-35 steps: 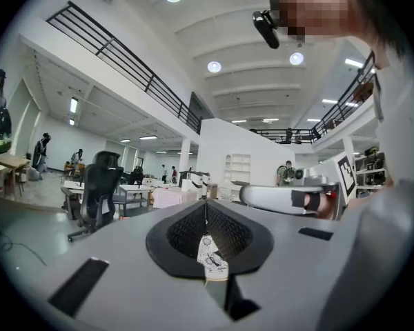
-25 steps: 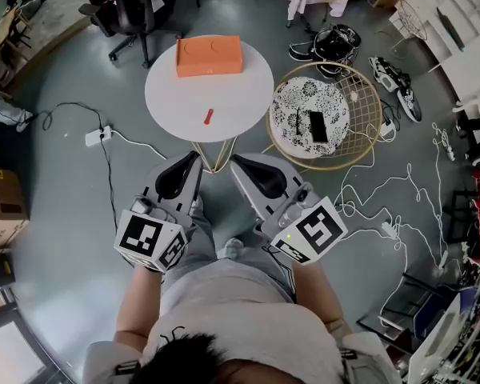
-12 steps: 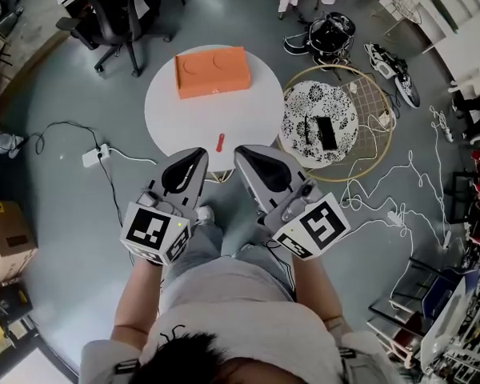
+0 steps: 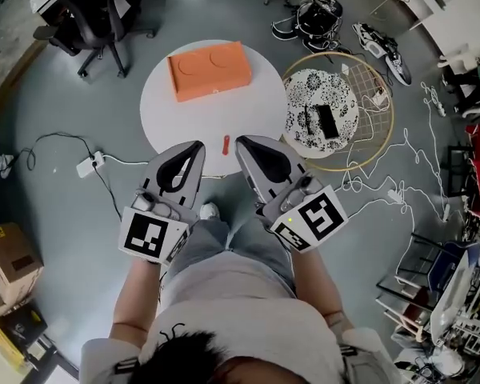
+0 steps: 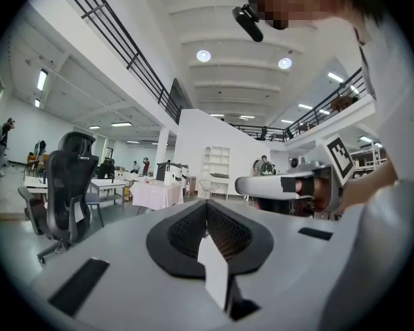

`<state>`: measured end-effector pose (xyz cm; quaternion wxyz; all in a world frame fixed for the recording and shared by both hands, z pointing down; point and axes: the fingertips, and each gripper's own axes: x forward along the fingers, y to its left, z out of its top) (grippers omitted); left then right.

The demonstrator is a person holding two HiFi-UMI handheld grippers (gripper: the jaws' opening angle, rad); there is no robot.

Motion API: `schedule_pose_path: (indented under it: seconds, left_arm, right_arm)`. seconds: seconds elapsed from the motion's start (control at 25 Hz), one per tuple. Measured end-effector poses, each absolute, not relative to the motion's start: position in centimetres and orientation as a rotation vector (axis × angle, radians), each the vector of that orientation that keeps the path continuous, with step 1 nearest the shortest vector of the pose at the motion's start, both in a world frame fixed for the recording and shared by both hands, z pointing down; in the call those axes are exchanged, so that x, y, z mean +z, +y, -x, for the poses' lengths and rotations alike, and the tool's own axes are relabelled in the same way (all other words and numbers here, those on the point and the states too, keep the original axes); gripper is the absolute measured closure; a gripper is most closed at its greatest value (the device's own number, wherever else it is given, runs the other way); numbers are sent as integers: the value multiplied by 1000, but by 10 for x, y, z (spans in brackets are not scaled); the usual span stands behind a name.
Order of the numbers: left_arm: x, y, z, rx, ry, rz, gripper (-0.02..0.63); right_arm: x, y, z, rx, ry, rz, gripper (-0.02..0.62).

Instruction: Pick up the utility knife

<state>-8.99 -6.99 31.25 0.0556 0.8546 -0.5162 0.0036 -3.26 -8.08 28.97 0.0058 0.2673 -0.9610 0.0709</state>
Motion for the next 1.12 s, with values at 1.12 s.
schedule_pose_path:
  seconds: [1.12]
  left_arm:
    - [347, -106, 95, 91, -1398, -2621, 595]
  right_arm:
    - [513, -140, 36, 618, -2447, -939, 563]
